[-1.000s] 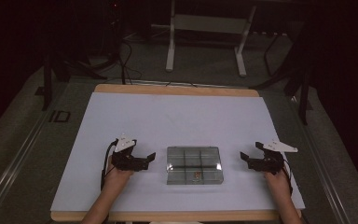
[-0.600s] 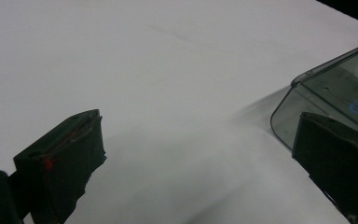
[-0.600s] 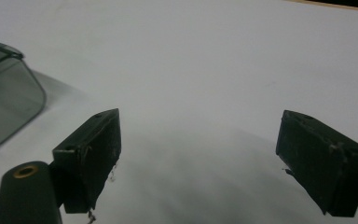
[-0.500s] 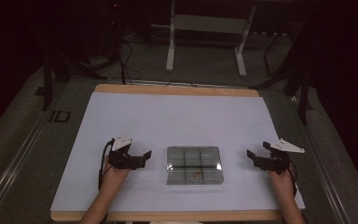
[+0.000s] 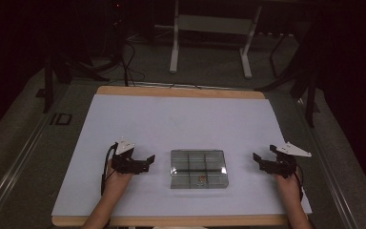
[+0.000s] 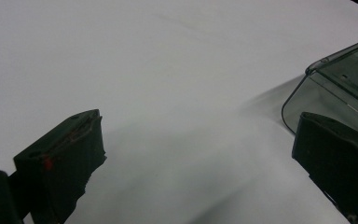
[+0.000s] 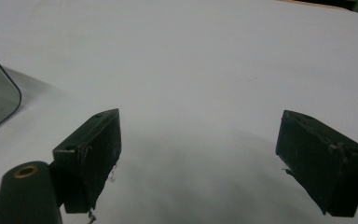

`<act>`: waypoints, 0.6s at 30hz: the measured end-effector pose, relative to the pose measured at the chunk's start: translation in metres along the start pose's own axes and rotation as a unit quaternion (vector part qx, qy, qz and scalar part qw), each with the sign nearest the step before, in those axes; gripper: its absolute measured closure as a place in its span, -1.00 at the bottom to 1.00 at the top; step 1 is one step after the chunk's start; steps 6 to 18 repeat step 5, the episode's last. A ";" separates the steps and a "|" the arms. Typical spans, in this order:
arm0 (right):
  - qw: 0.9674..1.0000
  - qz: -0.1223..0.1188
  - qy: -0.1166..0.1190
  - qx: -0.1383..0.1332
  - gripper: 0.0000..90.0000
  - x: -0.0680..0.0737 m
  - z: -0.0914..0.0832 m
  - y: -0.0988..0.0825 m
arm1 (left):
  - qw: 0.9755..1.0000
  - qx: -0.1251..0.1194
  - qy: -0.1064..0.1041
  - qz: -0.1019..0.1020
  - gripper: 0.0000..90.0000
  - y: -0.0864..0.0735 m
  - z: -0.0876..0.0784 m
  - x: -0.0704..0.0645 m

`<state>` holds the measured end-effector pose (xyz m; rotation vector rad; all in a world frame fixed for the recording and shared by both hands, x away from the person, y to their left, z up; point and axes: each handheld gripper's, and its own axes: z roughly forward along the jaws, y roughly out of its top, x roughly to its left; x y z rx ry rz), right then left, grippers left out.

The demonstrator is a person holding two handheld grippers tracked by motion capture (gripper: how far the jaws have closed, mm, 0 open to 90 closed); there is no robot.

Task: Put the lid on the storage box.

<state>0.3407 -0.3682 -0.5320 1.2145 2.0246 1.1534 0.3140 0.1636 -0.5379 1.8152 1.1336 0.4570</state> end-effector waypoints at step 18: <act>1.000 0.001 -0.001 -0.001 -0.68 0.000 0.000 0.000 | 1.000 0.002 -0.002 0.001 -0.94 0.000 0.001 -0.001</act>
